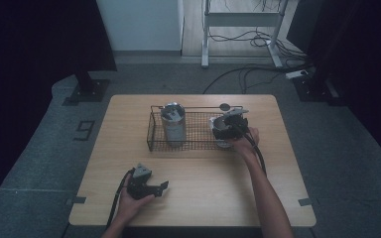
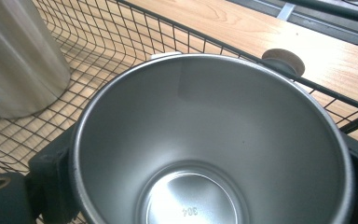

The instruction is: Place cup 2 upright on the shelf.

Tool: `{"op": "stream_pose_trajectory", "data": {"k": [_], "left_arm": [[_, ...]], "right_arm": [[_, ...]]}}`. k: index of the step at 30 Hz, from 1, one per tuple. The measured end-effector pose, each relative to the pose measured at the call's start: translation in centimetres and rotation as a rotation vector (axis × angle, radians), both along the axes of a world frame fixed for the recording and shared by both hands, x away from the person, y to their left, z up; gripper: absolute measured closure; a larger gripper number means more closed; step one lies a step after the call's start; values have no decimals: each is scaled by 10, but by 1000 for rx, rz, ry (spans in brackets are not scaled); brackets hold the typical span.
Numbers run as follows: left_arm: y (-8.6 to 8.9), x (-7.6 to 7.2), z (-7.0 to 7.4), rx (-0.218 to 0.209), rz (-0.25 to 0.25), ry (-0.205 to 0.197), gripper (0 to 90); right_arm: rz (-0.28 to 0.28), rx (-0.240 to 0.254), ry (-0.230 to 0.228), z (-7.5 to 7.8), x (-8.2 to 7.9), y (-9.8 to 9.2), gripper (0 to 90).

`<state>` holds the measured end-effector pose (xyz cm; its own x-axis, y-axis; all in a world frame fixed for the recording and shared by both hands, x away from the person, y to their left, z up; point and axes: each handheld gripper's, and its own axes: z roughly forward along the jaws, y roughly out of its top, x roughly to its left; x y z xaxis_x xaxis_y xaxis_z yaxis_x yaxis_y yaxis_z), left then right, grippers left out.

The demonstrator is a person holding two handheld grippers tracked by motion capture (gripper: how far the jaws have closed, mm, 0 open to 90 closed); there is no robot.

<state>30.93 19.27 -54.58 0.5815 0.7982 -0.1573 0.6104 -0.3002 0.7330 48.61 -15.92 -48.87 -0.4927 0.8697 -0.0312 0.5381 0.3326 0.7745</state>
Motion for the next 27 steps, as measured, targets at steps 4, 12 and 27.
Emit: {"op": "stream_pose_trajectory", "data": {"k": [4,12,27], "left_arm": [[0,0,0,0,0,0,144],[0,0,0,1,-1,1,145],[-1,0,0,4,0,3,145]], "right_arm": [[-2,4,3,0,0,0,64],[5,-36,50,3,-2,-3,61],[-9,40,-2,15,-10,-9,0]]}}
